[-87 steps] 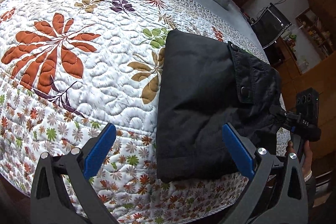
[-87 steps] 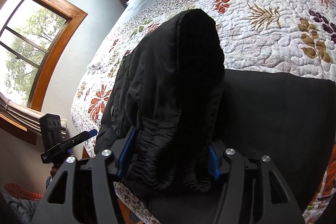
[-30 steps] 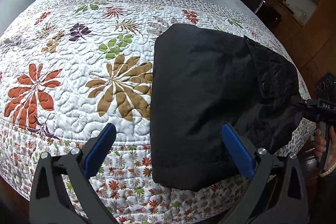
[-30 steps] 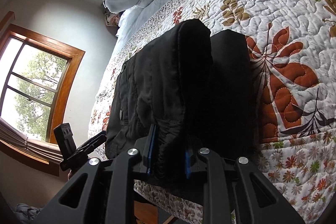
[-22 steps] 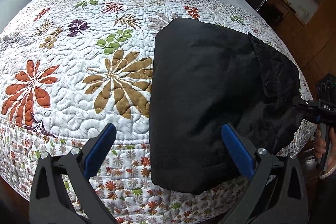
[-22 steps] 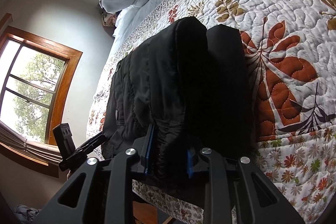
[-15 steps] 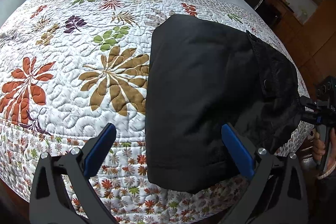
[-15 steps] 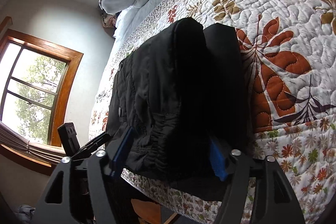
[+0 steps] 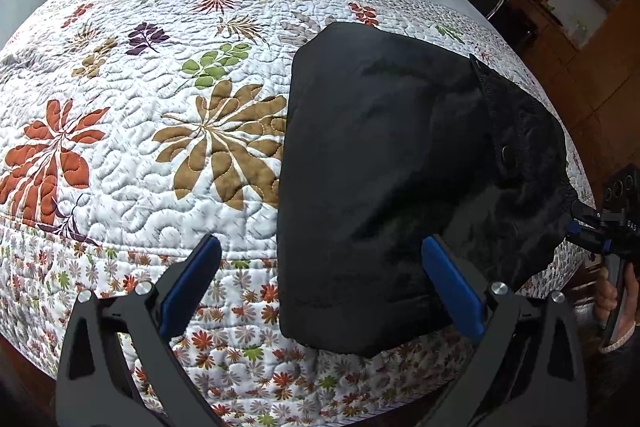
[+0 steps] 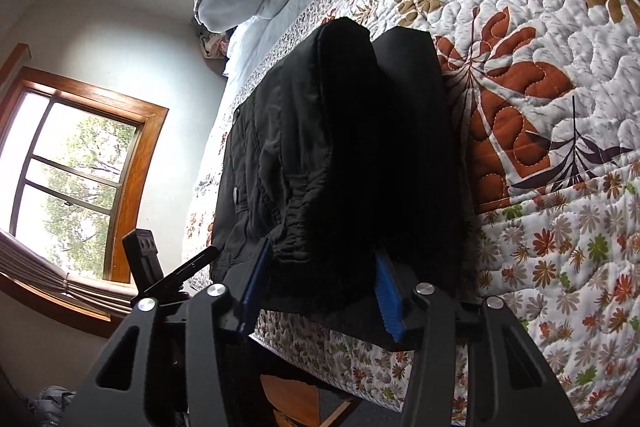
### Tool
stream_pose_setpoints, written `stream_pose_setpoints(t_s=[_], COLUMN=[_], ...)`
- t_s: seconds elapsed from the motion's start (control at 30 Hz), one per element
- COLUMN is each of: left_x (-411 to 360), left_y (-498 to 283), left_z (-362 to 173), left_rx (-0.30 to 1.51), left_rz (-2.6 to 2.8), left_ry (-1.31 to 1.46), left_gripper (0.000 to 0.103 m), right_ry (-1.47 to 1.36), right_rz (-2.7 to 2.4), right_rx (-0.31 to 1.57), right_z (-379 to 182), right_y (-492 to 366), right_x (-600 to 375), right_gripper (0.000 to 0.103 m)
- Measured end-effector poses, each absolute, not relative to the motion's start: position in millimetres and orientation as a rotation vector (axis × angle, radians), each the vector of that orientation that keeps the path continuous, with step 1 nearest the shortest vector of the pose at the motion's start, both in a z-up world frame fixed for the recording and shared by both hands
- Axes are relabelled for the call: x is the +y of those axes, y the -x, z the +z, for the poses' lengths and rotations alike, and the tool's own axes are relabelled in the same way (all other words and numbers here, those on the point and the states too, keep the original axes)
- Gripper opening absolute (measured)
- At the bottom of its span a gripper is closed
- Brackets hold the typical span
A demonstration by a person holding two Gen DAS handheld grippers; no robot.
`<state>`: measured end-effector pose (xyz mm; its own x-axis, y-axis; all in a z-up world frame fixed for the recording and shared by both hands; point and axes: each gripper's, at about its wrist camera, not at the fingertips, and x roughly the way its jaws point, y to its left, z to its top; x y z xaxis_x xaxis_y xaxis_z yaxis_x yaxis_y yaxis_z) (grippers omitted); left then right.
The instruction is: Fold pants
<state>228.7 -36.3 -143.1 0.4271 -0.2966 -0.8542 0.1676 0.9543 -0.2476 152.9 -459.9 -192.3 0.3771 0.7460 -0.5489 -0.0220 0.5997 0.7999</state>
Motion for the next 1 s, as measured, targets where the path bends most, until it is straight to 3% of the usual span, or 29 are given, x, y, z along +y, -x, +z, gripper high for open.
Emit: stream_pose_setpoints(t_s=[0.4, 1.0], left_x=[-62, -56], left_y=[-221, -216], left_z=[-135, -126], left_rx=[1.055, 1.036], left_rz=[-0.292, -0.275], left_ry=[0.004, 0.014], left_gripper=[0.100, 0.100], right_ry=[-0.791, -0.799], right_rz=[0.545, 0.511], right_rx=[1.074, 1.046], right_z=[-193, -187], right_y=[-141, -130], right_x=[-457, -466], right_gripper=[0.046, 0.054])
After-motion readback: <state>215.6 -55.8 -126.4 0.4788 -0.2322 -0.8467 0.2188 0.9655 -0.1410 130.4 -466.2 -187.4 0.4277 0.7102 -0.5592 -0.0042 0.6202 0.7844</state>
